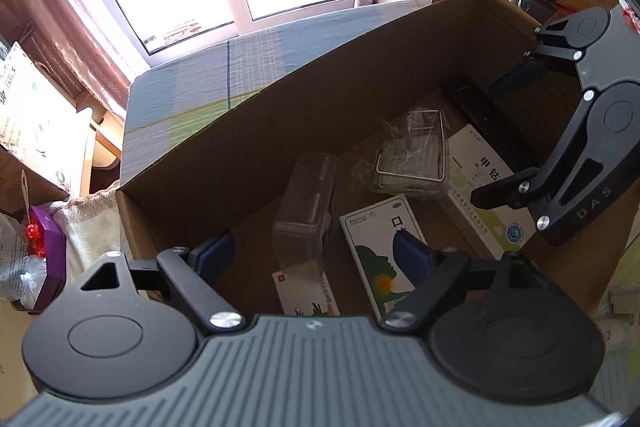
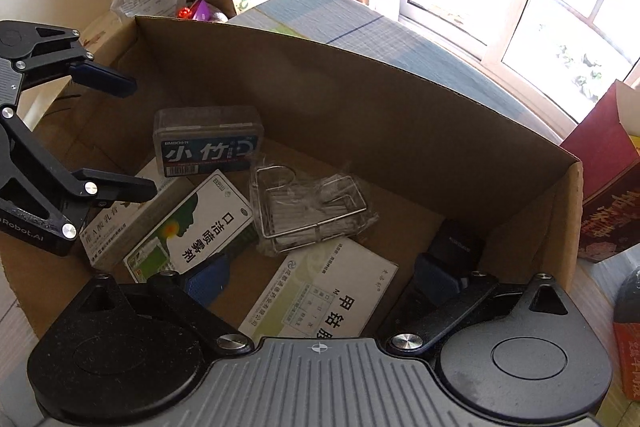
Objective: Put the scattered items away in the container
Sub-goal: 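Lower both items into the box and open both tools to release them, then lift both open tools out of the box and back toward the table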
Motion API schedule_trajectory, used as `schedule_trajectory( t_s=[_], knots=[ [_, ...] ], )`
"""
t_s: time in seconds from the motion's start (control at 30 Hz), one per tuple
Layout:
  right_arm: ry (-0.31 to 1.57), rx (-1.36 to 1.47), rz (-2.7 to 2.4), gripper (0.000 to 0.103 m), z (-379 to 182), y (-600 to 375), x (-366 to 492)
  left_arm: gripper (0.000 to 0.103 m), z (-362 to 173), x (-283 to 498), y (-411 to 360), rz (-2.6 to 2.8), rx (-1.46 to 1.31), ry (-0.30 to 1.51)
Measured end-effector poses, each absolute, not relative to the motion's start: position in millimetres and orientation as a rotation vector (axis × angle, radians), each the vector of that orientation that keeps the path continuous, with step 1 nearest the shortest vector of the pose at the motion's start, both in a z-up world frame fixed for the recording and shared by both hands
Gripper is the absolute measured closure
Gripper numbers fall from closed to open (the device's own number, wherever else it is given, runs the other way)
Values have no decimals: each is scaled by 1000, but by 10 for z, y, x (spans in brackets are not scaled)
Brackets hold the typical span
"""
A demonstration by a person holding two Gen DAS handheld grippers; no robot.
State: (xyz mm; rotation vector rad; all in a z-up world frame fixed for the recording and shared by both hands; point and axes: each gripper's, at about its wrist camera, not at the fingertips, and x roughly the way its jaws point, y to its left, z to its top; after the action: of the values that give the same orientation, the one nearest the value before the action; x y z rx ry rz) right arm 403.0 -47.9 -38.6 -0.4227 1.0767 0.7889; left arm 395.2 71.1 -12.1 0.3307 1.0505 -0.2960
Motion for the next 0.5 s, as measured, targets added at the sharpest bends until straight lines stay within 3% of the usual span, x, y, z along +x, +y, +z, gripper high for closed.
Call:
schedule_trajectory(
  t_s=[0.5],
  knots=[
    [1049,-392,729,0,-94,-557,3862,15,126,3650,668,-288,319,1020]
  ],
)
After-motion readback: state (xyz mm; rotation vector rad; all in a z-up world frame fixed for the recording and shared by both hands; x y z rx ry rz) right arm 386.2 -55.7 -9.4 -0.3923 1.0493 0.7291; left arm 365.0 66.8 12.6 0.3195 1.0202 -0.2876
